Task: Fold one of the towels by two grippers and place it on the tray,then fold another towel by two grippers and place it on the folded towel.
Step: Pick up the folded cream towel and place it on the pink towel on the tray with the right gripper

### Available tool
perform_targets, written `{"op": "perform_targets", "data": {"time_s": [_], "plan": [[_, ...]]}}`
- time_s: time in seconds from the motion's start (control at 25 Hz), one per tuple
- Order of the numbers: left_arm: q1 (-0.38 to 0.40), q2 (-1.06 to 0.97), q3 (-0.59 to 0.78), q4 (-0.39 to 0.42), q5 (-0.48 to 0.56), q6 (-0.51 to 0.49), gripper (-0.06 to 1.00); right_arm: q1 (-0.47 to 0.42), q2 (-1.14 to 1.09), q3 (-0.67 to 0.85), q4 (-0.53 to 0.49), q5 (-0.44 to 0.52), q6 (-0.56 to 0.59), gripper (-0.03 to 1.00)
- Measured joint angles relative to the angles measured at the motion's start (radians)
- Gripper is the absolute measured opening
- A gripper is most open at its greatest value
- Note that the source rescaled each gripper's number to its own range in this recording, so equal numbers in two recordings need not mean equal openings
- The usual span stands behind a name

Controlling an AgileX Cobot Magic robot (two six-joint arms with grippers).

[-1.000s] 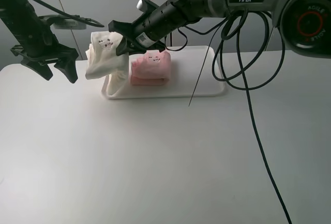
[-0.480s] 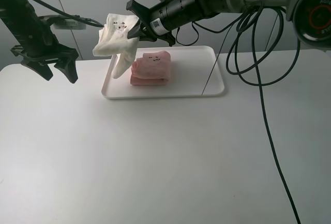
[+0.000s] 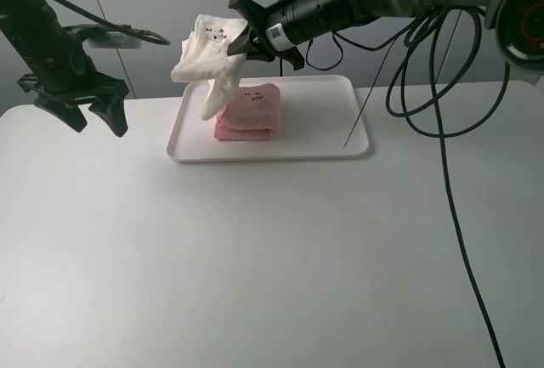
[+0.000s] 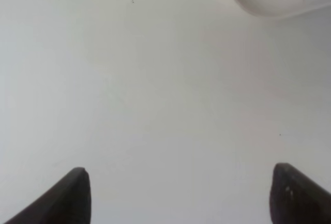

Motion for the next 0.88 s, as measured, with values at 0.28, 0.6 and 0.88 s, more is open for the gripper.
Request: {"op": "perform_targets", "data": {"time_s": [0.28,0.6,0.88], "plan": [[0.000,0.000,0.000,-0.001,0.002,0.000,0.90,0.000,0.056,0.000,-0.081,0.001,0.032,0.07],[0.000,0.000,0.000,-0.001,0.006,0.000,0.90,0.000,0.084,0.000,-0.223,-0.066,0.041,0.07],[0.000,0.000,0.000,-0.001,0.006,0.002,0.90,0.000,0.084,0.000,-0.269,-0.072,0.043,0.23]]}}
